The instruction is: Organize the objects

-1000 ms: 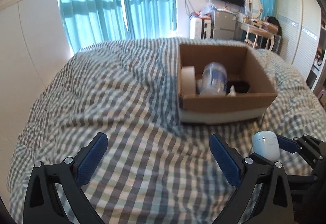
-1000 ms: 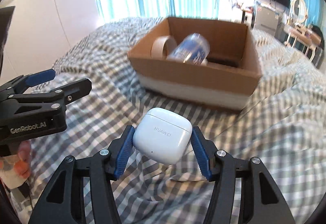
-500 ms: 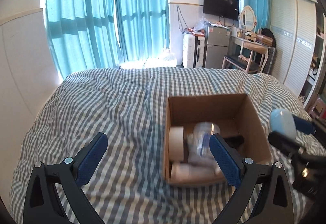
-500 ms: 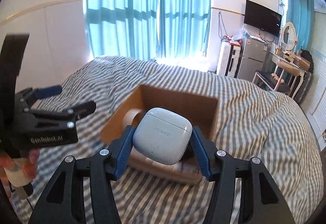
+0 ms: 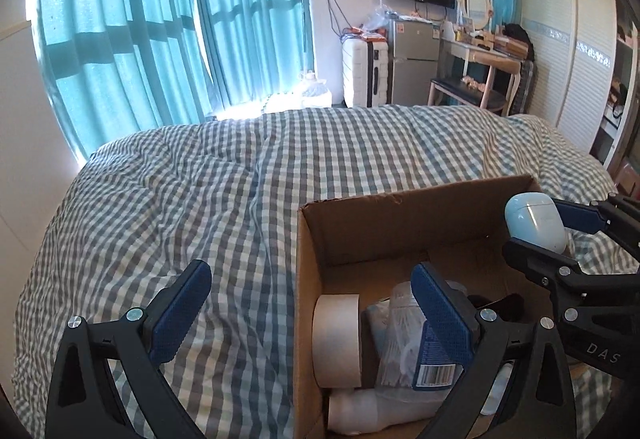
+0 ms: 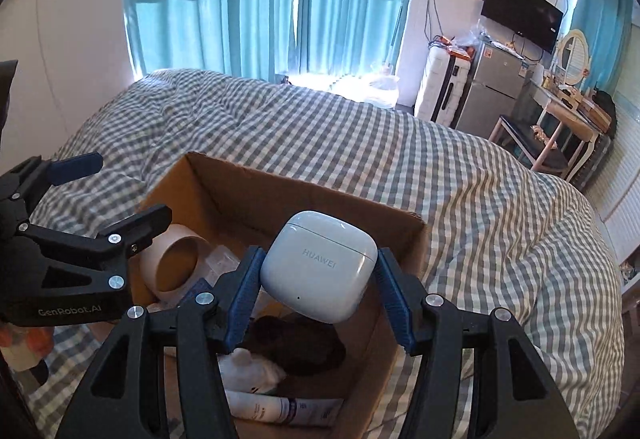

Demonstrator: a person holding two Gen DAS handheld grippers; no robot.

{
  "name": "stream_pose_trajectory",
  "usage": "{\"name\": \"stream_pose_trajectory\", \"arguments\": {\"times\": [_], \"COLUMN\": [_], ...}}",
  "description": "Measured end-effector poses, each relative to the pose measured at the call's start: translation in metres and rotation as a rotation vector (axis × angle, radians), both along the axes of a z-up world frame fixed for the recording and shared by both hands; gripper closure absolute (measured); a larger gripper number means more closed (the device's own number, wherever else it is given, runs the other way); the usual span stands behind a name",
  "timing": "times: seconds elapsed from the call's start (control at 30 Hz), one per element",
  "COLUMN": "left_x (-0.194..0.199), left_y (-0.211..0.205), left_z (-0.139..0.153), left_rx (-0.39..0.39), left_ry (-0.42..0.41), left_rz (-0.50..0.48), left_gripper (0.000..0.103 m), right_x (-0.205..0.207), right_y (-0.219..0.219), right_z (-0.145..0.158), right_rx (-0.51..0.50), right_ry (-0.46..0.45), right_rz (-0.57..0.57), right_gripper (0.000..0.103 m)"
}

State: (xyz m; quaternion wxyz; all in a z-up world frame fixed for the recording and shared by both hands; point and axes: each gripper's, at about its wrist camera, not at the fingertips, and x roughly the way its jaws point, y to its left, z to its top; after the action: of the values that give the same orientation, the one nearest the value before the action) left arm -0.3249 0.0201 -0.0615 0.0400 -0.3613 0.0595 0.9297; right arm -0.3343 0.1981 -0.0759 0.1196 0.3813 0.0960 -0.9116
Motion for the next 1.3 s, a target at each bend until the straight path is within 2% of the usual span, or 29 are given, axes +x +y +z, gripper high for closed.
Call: {"name": "stream_pose_trajectory", "arguments": {"times": [0.27,0.3,0.33,0.43,0.53,0.63,0.87,0.97,1.03,1.17,1.3], "left_x": [-0.002,-0.001,0.001,0.010,0.027,0.049,0.109,0.135,0.157,0.197,0.240], "left_y": [-0.001,0.000,-0.001,-0.002,-0.003,-0.002,-0.007,-0.011,-0.012,-0.014,-0.017], "left_z": [-0.012,-0.011,-0.008,0.007,0.031,0.062,0.139,0.163,0.178,0.188,0.187], "left_rx": [-0.006,-0.007,-0.003,0.006,-0.020,-0.028,0.002,0.019,0.032,0.068,0.116], "left_ry": [-0.037,-0.044,-0.048,-0.039,0.003,0.060,0.195,0.258,0.309,0.361,0.414], "left_rz": [0.006,0.007,0.011,0.012,0.013,0.005,0.009,0.016,0.020,0.004,0.002], "left_gripper": [0.000,0.000,0.000,0.000,0.000,0.000,0.000,0.000,0.000,0.000,0.000], "right_x": [0.008,0.011,0.014,0.026,0.044,0.068,0.133,0.168,0.194,0.239,0.281], "right_y": [0.000,0.001,0.002,0.005,0.009,0.014,0.026,0.029,0.032,0.036,0.037], "right_z": [-0.011,-0.008,-0.005,0.014,0.039,0.067,0.137,0.163,0.173,0.178,0.169], "right_rx": [-0.012,-0.009,-0.008,-0.015,-0.012,-0.011,-0.025,-0.045,-0.071,-0.120,-0.171], "right_ry": [-0.028,-0.025,-0.011,0.033,0.077,0.134,0.263,0.340,0.398,0.480,0.571], "right_rz": [0.002,0.009,0.006,-0.006,-0.024,-0.041,-0.073,-0.090,-0.113,-0.133,-0.166], "right_gripper": [0.046,0.036,0.031,0.029,0.027,0.022,0.021,0.017,0.009,0.006,0.002]}}
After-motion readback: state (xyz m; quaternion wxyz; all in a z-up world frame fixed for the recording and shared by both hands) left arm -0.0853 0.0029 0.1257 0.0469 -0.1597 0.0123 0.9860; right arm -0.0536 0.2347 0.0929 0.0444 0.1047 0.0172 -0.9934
